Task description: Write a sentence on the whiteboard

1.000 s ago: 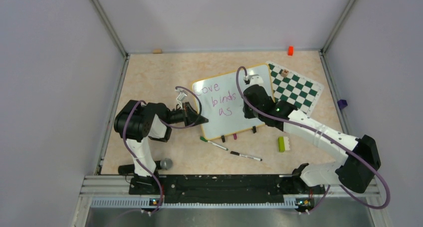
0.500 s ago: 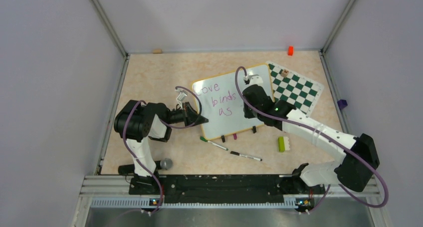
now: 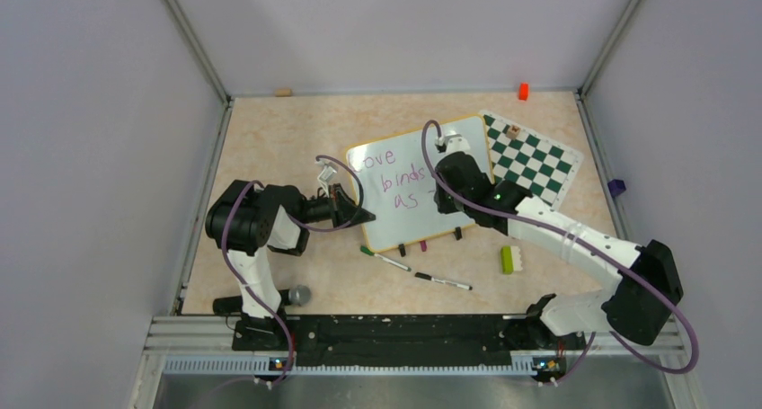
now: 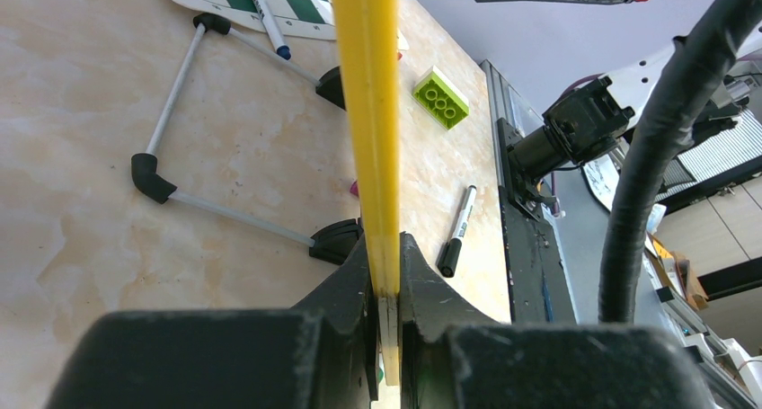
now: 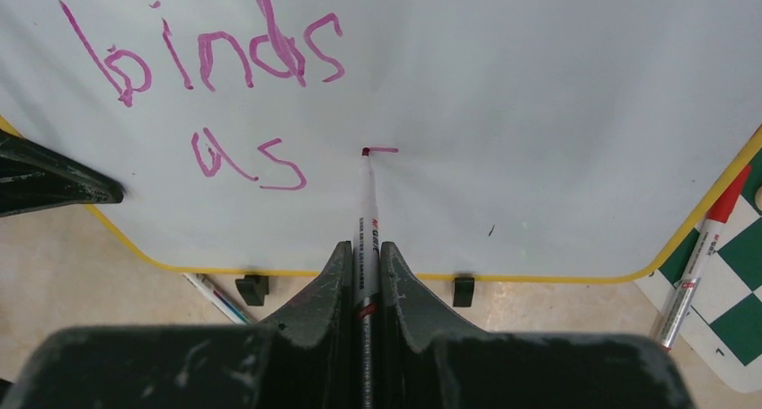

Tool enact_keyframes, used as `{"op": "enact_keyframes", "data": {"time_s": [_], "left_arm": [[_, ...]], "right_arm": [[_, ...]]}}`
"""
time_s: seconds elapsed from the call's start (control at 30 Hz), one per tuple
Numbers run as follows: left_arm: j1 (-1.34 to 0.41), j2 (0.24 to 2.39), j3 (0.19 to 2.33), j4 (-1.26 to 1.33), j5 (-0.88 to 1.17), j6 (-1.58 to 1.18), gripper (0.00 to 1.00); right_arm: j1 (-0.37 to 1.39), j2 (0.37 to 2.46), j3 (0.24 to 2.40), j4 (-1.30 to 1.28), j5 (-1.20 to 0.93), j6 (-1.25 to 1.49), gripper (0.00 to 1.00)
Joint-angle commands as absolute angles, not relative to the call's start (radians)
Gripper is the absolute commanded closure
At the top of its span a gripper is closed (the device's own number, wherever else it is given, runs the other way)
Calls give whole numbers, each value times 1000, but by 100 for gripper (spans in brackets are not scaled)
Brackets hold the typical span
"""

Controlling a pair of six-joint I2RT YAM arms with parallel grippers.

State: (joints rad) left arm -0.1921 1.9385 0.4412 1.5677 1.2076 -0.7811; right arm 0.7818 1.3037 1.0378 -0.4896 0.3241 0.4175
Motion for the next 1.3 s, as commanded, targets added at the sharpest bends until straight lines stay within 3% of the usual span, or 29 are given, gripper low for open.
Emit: {"op": "enact_keyframes", "data": {"time_s": [0.0,1.27], "left_arm": [[-223,1967,433,1620,1318,-700,100],[-223,1965,432,1620,1317,-700,100]], "right_arm": [[767,1301,1012,-429,284,405,100],[749,1363,1126,-503,386,392,100]]}}
